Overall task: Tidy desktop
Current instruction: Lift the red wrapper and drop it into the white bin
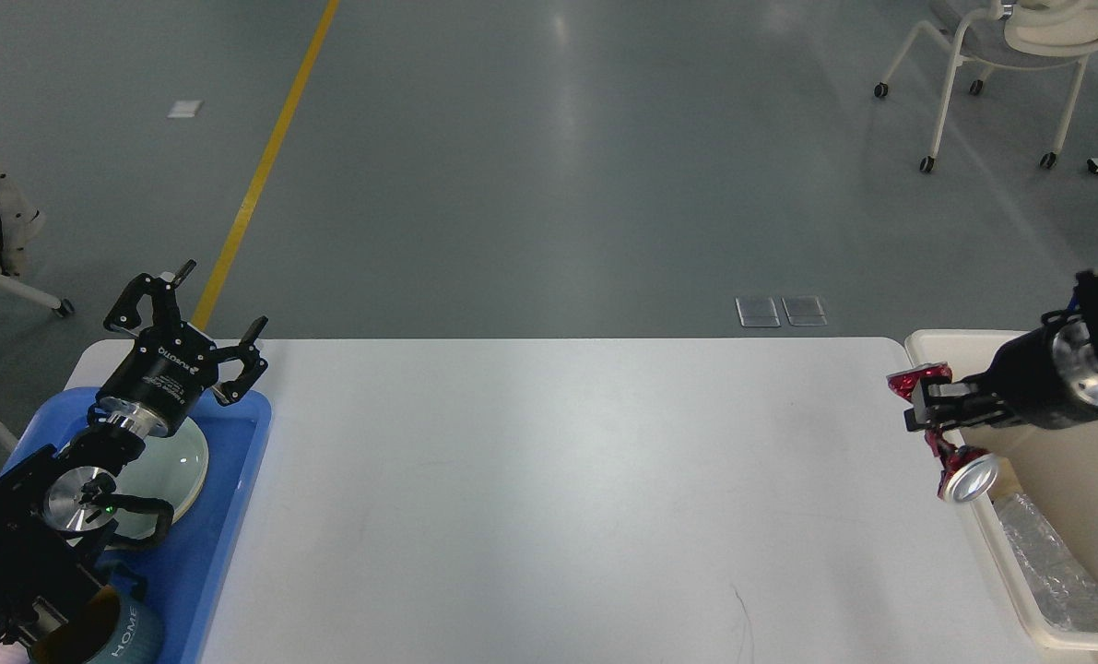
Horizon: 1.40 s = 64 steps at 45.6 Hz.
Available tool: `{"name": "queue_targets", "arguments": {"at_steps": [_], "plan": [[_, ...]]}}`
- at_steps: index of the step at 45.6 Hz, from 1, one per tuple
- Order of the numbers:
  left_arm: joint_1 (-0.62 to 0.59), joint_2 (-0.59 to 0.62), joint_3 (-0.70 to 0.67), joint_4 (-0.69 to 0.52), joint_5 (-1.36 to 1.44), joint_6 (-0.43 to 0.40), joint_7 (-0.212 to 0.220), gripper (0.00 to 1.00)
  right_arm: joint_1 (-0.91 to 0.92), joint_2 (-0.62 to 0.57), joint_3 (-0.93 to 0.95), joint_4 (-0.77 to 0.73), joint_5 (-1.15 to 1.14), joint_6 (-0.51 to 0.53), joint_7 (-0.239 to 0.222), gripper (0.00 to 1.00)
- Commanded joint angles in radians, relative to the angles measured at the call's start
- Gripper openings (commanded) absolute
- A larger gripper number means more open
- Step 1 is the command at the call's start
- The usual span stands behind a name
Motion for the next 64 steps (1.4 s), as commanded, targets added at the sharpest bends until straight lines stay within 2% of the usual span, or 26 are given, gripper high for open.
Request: {"name": "queue_targets", "arguments": {"at_steps": [1, 8, 12, 15, 19, 23, 28, 33, 38, 41, 45, 49, 51, 52, 53, 54, 55, 64], "plan": [[0.0, 0.0, 0.0, 0.0, 0.0, 0.0, 0.001, 1.0, 0.388, 0.002, -0.029, -0.008, -0.064, 0.257, 0.137, 0.0], [0.0, 0.0, 0.0, 0.0, 0.0, 0.001, 0.001, 1.0, 0.423, -0.006, -0.046, -0.019, -0.162, 0.255, 0.129, 0.0], [0.0, 0.0, 0.0, 0.0, 0.0, 0.001, 0.001, 1.0, 0.391, -0.006, -0.093, -0.054, -0.181, 0.209, 0.124, 0.0], [0.0, -0.001, 0.0, 0.0, 0.0, 0.0, -0.001, 1.0, 0.305, -0.006, -0.147, -0.113, -0.199, 0.133, 0.123, 0.0], [0.0, 0.0, 0.0, 0.0, 0.0, 0.0, -0.001, 1.0, 0.088, -0.008, -0.213, -0.283, -0.228, -0.056, 0.121, 0.0], [0.0, 0.0, 0.0, 0.0, 0.0, 0.0, -0.001, 1.0, -0.231, -0.017, -0.226, -0.538, -0.219, -0.275, 0.123, 0.0], [0.0, 0.0, 0.0, 0.0, 0.0, 0.001, -0.001, 1.0, -0.67, -0.037, -0.174, -0.857, -0.141, -0.449, 0.123, 0.0], [0.0, 0.0, 0.0, 0.0, 0.0, 0.0, -0.001, 1.0, -1.081, -0.012, -0.011, -1.089, 0.081, -0.486, 0.121, 0.0], [0.0, 0.0, 0.0, 0.0, 0.0, 0.001, -0.001, 1.0, -1.368, 0.087, 0.112, -1.252, 0.183, -0.501, 0.104, 0.0], [0.0, 0.0, 0.0, 0.0, 0.0, 0.0, -0.001, 1.0, -1.463, 0.136, 0.153, -1.302, 0.187, -0.519, 0.065, 0.0], [0.0, 0.0, 0.0, 0.0, 0.0, 0.0, -0.001, 1.0, -1.526, 0.17, 0.198, -1.303, 0.184, -0.545, -0.01, 0.0], [0.0, 0.0, 0.0, 0.0, 0.0, 0.001, -0.001, 1.0, -1.553, 0.189, 0.21, -1.303, 0.18, -0.552, -0.034, 0.0], [0.0, -0.001, 0.0, 0.0, 0.0, 0.001, -0.001, 1.0, -1.556, 0.19, 0.216, -1.303, 0.18, -0.553, -0.035, 0.13], [0.0, 0.0, 0.0, 0.0, 0.0, 0.0, -0.001, 1.0, -1.556, 0.19, 0.219, -1.303, 0.18, -0.552, -0.037, 0.27], [0.0, 0.0, 0.0, 0.0, 0.0, 0.001, -0.001, 1.0, -1.556, 0.19, 0.224, -1.303, 0.18, -0.553, -0.038, 0.55], [0.0, 0.0, 0.0, 0.0, 0.0, 0.0, -0.001, 1.0, -1.556, 0.189, 0.228, -1.303, 0.18, -0.553, -0.038, 0.91], [0.0, -0.001, 0.0, 0.0, 0.0, 0.001, -0.001, 1.0, -1.556, 0.19, 0.233, -1.303, 0.181, -0.552, -0.038, 1.0], [0.0, 0.0, 0.0, 0.0, 0.0, 0.001, -0.001, 1.0, -1.556, 0.181, 0.244, -1.304, 0.18, -0.552, -0.038, 1.0]]}}
